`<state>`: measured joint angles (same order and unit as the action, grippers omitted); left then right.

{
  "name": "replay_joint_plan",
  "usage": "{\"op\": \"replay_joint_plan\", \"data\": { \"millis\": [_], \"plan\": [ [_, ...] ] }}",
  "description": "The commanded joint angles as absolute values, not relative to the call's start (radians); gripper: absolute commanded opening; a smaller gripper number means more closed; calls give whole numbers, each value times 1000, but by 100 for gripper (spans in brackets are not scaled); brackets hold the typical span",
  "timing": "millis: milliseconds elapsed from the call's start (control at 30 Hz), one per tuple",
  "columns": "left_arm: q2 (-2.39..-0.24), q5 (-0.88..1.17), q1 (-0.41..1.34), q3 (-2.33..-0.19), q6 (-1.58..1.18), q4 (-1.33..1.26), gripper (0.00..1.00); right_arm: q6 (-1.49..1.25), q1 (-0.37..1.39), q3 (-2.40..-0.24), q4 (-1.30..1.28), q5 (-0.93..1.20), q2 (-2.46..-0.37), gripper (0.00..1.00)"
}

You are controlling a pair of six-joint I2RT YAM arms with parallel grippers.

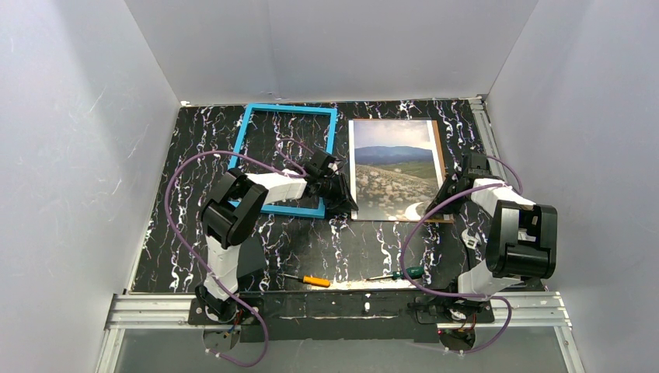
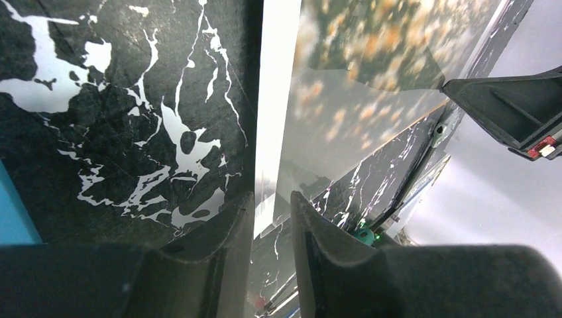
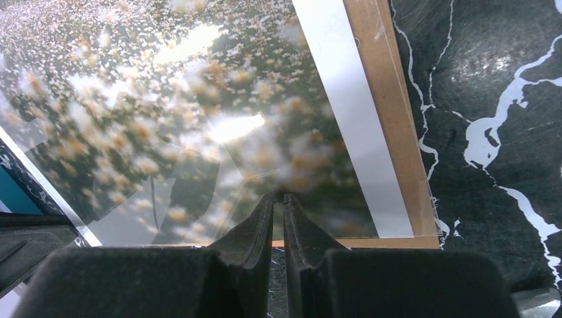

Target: Take the photo out of the frame

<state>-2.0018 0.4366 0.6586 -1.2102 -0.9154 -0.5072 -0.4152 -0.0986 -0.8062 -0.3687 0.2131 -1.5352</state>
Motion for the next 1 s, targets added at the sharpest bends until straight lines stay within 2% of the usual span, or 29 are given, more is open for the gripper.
{"op": "replay_joint_plan", "data": {
  "millis": [0,467,800,967],
  "plan": [
    [-1929,449,664,-1187,-938,-500,24,-402,-102,-831,-393,207,-1560,17],
    [-1900,470,667,-1190,-969,-526,21,-390,-102,-842,-405,205,-1572,17],
    [-1947,487,669,-1142,-1091,-727,15,-379,-103,-847,-420,192,-1564,17],
    [-1955,481,667,-1150,-1085,-669,18,-379,-102,-844,-417,194,-1560,17]
  ]
}}
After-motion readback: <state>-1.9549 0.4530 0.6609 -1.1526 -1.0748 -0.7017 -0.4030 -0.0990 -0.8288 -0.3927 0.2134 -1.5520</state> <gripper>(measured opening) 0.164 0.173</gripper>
